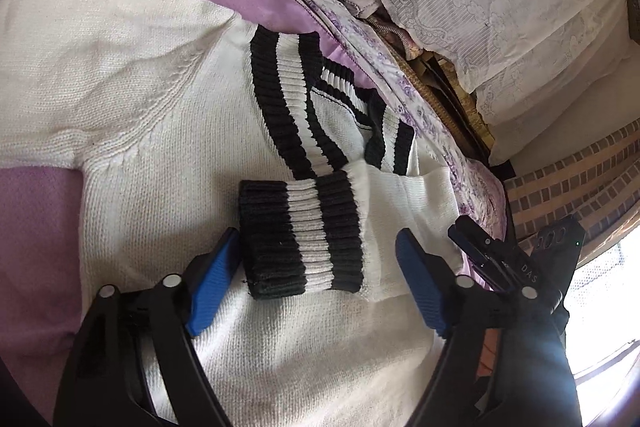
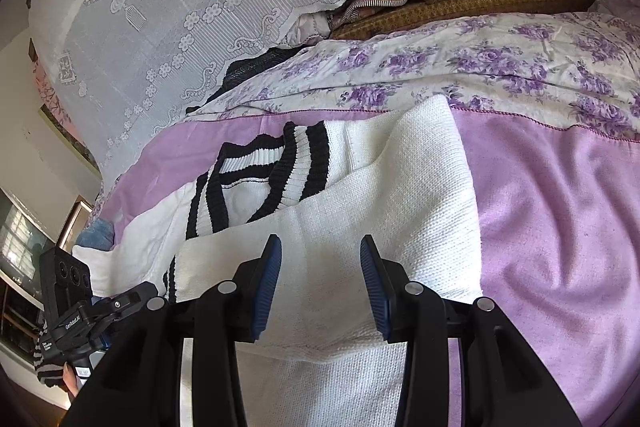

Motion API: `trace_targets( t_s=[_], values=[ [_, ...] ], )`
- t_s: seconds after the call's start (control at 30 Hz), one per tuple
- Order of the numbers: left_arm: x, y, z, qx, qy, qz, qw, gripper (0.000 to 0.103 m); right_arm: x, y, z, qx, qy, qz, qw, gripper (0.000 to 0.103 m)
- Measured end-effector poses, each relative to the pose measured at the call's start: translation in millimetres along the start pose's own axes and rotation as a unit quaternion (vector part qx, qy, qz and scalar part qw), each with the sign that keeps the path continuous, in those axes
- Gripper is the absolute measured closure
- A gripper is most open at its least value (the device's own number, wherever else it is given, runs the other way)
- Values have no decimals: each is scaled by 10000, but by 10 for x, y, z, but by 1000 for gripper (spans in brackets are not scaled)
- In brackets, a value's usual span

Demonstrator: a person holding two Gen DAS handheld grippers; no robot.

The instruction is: Fold small clothes

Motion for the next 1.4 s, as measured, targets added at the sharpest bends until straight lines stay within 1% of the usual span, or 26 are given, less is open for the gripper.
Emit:
trace_targets(
  t_s=[0.03,0.07,0.1,0.17,0.2,0.27,0.3,0.37,0.47,0.53,0.57,0.63,0.67,0.7,0.73,0.8,0.83,0.87,0.93,0.97,1.03,1.1,1.2,1.27,1.33,1.4],
  values=[
    [-20,22,-42,16,-39,-25,10000,59,9,7,-7,14,-24,0,10000,62],
    [-34,42,-98,30,-120,-66,9999,80,15,11,-15,25,-53,2,10000,62],
    [-44,45,-157,77,-236,-72,9997,87,20,14,-24,28,-79,3,10000,62],
    [-75,8,-213,211,-401,-5,9990,92,21,21,-47,11,-124,1,9999,63],
    [-104,-37,-211,155,-348,89,9992,93,22,21,-56,8,-147,3,9999,64],
    [-166,-152,-159,8,-106,318,9994,94,15,11,-69,18,-185,32,9998,64],
    [-179,-186,-116,36,-25,344,9994,94,13,4,-73,26,-201,46,9998,64],
    [-158,-185,-68,98,-6,243,9997,94,7,-5,-73,5,-189,50,9998,64],
    [-94,-100,-122,-79,-61,77,9999,92,1,-19,-56,-2,-149,49,9999,64],
    [-58,-23,-211,-125,-245,-58,9996,85,-5,-24,-49,-3,-125,48,9999,64],
    [-49,-4,-236,-16,-344,-86,9994,80,-8,-28,-47,-13,-115,47,9999,63],
    [-57,-19,-262,158,-471,-69,9987,76,-13,-36,-43,-23,-111,54,9999,63],
    [-62,-21,-255,227,-510,-34,9984,68,-15,-40,-43,-24,-113,63,9999,63],
    [-63,-13,-241,284,-516,-16,9983,61,-15,-42,-46,-21,-116,68,9999,63],
    [-65,0,-216,282,-472,-10,9985,58,-14,-39,-47,-18,-116,66,9999,63],
    [-83,35,-144,216,-335,16,9992,47,-9,-24,-43,-17,-106,46,9999,63],
    [-95,61,-102,177,-219,8,9996,46,-5,-14,-39,-12,-105,34,9999,63],
    [-104,88,-65,124,-69,-3,9999,48,2,-1,-37,2,-108,24,9999,63],
    [-117,132,-55,-131,220,-7,9997,82,7,14,-28,35,-121,20,9999,63],
    [-124,157,-70,-144,256,-48,9996,93,6,15,-22,44,-121,28,9999,64],
    [-176,100,-109,-135,141,134,9997,95,-6,9,-15,50,-123,57,9999,67],
    [-312,-91,-105,-342,289,545,9975,96,-26,-11,-15,45,-119,114,9999,72],
    [-513,-380,-96,-235,250,981,9946,97,-72,-89,-38,40,-154,291,9995,73],
    [-582,-506,-137,-307,231,1153,9926,97,-90,-128,-51,47,-194,360,9992,73],
    [-571,-542,-231,-574,260,1208,9907,97,-87,-110,-36,88,-190,334,9992,73],
    [-479,-424,-383,-790,187,909,9926,97,-43,-3,31,371,-211,115,9990,73]
  ],
)
Point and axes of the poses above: each gripper's, at about its wrist camera, not at the fingertips, and y roughly the way its jaws point, z to its right, x to its underside, the point moved 7 cm from there along y, roughly the way its jaws point, and after that the axes turned 9 degrees about y, right-handed, at the moved point
